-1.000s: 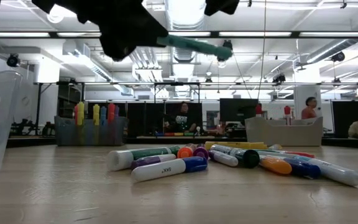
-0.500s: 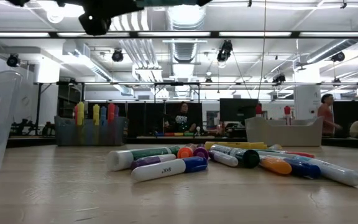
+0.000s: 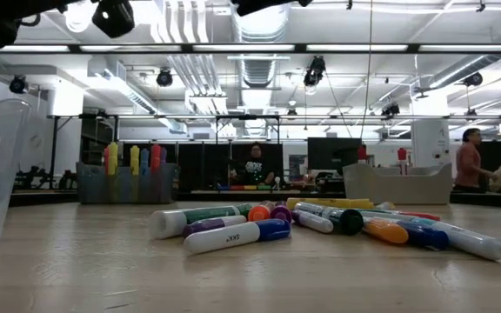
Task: Pick & Place Markers
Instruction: Put the light blue highlighter pen into the black bin
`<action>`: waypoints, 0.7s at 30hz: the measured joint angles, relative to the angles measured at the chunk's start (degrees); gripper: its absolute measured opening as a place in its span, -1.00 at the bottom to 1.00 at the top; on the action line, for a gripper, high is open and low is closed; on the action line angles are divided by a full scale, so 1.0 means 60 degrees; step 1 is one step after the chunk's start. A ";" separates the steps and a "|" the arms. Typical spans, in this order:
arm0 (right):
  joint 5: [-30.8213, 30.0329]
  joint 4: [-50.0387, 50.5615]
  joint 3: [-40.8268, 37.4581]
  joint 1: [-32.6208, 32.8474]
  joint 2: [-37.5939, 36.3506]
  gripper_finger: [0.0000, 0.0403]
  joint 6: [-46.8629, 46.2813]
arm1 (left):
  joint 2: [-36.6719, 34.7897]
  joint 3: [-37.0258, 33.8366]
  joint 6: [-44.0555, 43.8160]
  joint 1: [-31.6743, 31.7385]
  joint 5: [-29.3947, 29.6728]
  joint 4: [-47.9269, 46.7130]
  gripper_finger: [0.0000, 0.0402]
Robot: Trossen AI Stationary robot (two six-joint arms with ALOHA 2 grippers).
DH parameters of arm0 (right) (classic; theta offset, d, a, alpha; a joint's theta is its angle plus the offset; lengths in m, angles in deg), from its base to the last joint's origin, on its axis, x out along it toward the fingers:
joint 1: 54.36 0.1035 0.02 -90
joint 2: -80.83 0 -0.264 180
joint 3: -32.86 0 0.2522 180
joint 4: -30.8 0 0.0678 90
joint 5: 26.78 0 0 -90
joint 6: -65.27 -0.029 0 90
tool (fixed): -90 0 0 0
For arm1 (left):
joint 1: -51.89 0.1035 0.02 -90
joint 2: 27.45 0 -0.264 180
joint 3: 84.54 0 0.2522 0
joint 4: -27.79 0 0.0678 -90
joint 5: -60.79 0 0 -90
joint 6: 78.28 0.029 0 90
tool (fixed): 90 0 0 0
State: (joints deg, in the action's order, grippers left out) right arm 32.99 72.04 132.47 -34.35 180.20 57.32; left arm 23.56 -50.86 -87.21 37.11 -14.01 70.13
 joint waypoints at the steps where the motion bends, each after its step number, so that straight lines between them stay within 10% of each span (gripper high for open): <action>1: 0.0002 -0.0513 -0.0165 0.0000 0.0000 -0.10 0.0197 | 0.0046 -0.0075 0.0074 -0.0012 -0.0163 0.0426 -0.65; 21: 0.1058 -1.1112 -0.2653 -0.0334 0.0000 -0.34 0.5818 | 0.0264 -0.0225 0.0483 -0.0016 -0.3306 0.2330 -0.66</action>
State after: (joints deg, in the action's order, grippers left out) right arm 39.33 5.37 116.55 -36.36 180.20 92.23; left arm 25.14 -52.22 -84.31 37.02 -33.85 84.11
